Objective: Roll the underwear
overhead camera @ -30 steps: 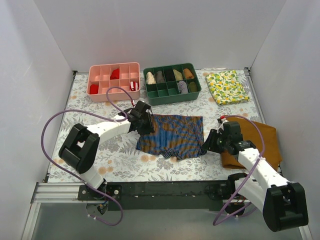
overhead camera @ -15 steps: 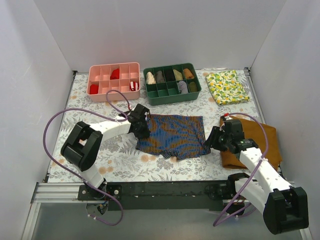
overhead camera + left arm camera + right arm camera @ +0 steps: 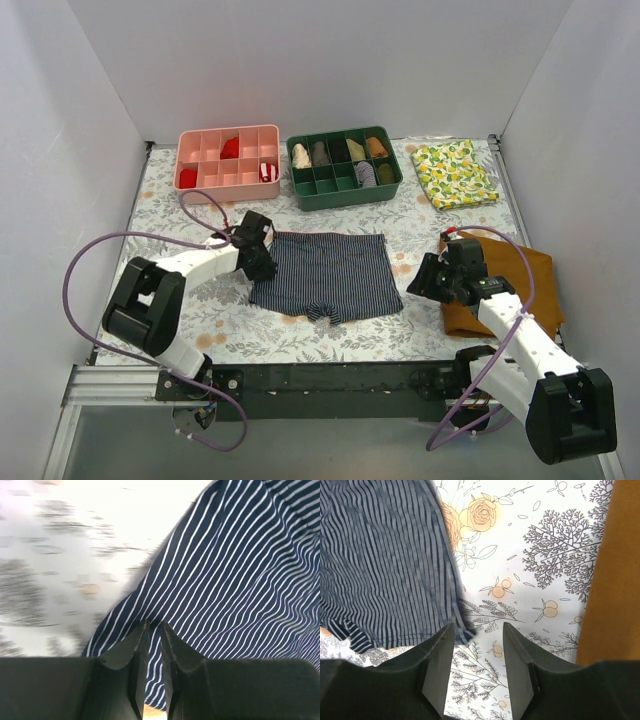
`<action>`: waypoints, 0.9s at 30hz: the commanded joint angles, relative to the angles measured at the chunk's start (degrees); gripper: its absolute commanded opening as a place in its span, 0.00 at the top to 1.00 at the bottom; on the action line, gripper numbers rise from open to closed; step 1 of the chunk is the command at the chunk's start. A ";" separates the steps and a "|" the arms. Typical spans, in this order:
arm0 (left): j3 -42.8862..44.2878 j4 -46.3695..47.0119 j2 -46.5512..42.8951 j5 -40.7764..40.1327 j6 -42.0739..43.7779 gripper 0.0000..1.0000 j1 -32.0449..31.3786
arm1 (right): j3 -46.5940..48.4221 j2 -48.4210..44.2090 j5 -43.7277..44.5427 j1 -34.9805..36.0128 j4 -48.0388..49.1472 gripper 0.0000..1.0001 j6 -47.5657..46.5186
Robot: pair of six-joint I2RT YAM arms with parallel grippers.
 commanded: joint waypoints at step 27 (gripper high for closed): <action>37.60 -16.62 12.95 1.88 9.73 0.55 -8.58 | -4.48 4.60 -16.84 0.39 10.79 0.50 -0.04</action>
